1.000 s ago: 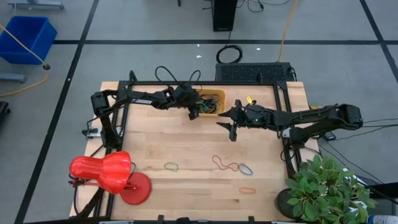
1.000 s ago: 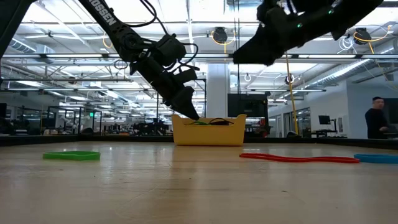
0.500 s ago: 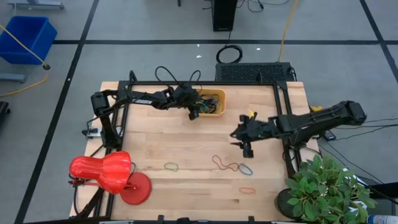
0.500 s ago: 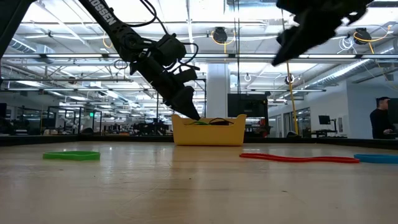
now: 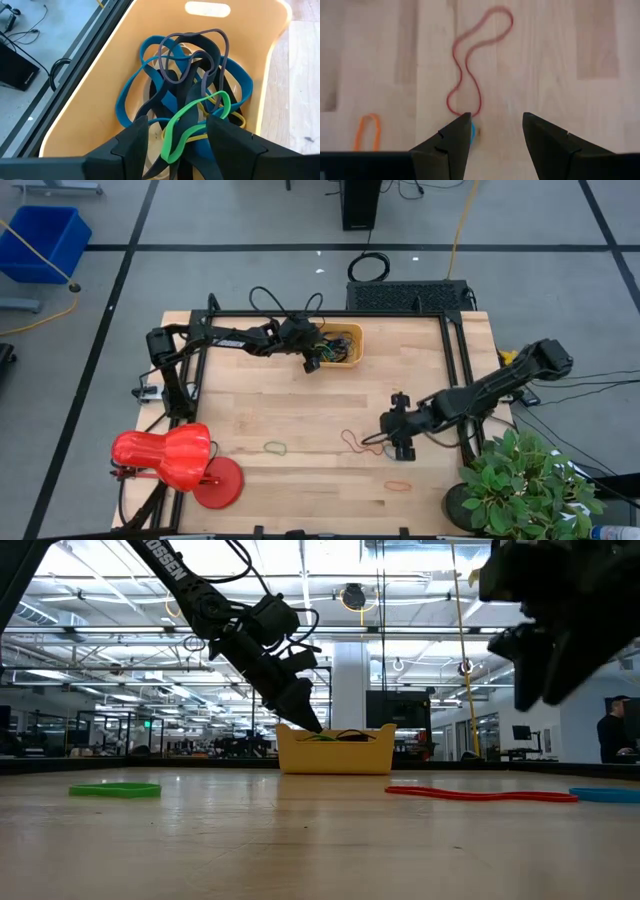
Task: Pick and place rubber bands into bin
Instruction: Put the blue rubber band into the yellow bin
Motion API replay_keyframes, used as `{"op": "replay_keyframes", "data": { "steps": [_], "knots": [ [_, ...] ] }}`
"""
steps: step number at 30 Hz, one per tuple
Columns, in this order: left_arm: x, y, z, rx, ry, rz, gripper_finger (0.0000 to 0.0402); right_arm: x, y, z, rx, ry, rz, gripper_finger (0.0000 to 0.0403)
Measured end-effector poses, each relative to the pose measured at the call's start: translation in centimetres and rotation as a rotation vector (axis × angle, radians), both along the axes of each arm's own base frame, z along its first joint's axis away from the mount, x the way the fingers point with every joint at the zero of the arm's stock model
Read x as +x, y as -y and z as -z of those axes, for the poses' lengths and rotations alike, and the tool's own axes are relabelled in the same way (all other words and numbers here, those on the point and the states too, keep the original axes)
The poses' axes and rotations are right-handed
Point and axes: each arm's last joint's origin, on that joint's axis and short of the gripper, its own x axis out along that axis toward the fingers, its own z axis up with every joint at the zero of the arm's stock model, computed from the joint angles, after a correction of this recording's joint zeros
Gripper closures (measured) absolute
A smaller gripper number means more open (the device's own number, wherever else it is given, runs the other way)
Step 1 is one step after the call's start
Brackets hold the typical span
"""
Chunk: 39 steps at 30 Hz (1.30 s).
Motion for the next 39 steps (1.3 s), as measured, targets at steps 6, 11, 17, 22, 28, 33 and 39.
{"op": "replay_keyframes", "data": {
  "steps": [6, 11, 17, 22, 28, 33, 39],
  "knots": [
    [0.1, 0.2, 0.0, 0.0, 0.001, 0.006, 0.0195, 0.7, -0.7, 2.3, 0.012, -0.11, 0.036, 0.0231],
    [0.2, 0.4, 0.0, 0.001, 0.001, 0.01, 0.0194, 0.6, -0.7, 4.5, 0.016, -0.182, 0.082, 0.0233],
    [0.2, 0.4, 0.0, 0.002, 0.0, 0.013, 0.0195, -0.3, -0.5, 6.2, 0.037, -0.248, 0.113, 0.0232],
    [0.2, 0.4, 0.0, 0.002, 0.0, 0.012, 0.0194, -0.7, -0.4, 6.6, 0.052, -0.251, 0.168, 0.0234],
    [0.2, 0.4, 0.0, 0.001, 0.001, 0.011, 0.0195, -0.5, -0.5, 6.7, 0.067, -0.228, 0.173, 0.0232],
    [0.2, 0.4, 0.0, 0.0, 0.001, 0.011, 0.0194, -0.4, -0.5, 6.7, 0.076, -0.213, 0.174, 0.0234],
    [0.2, 0.4, 0.0, 0.0, 0.001, 0.011, 0.0194, 0.0, -0.7, 6.6, 0.098, -0.174, 0.171, 0.023]
  ]
}}
